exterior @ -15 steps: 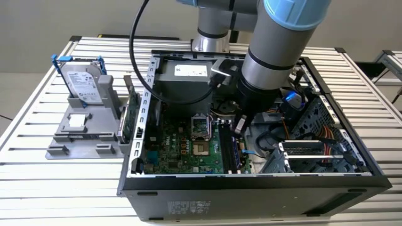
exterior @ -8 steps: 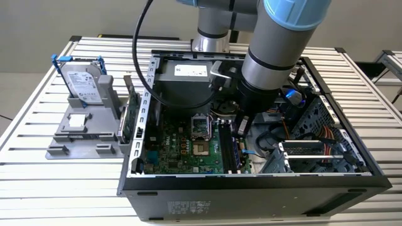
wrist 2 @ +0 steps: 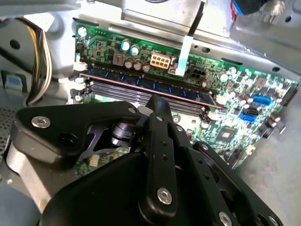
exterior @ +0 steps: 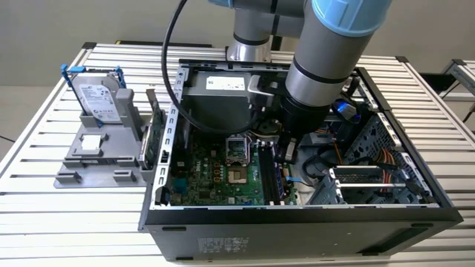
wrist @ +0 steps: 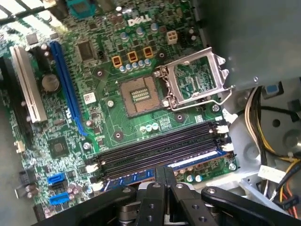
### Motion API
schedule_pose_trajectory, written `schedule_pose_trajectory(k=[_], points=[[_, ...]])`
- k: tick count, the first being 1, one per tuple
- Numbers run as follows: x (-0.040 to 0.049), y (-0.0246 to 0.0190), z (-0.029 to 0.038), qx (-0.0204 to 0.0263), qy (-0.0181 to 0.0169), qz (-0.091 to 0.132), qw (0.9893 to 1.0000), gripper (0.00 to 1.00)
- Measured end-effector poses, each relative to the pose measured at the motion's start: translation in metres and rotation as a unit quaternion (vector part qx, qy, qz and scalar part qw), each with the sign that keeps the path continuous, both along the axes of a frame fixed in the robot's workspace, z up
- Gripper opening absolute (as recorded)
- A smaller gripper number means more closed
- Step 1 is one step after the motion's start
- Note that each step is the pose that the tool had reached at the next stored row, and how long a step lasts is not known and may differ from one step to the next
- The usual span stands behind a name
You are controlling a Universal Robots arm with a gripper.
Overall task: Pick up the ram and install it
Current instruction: 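Press down the ram until it locks into place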
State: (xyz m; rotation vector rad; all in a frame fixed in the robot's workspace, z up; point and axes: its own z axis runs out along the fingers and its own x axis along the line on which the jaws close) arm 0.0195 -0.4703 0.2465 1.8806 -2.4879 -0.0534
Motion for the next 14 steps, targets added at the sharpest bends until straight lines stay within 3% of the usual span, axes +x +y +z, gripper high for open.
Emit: schedule_pose_trajectory(k=[5,11,14], points=[[0.0,0.0001,-0.0003,0.002,0.0,0.038,0.9993,0.0],[0.0,0.0001,-0.0003,0.0054,-0.0001,0.077,0.997,0.0],[0.0,0.0001,-0.0003,0.0068,-0.0001,0.085,0.9963,0.0]])
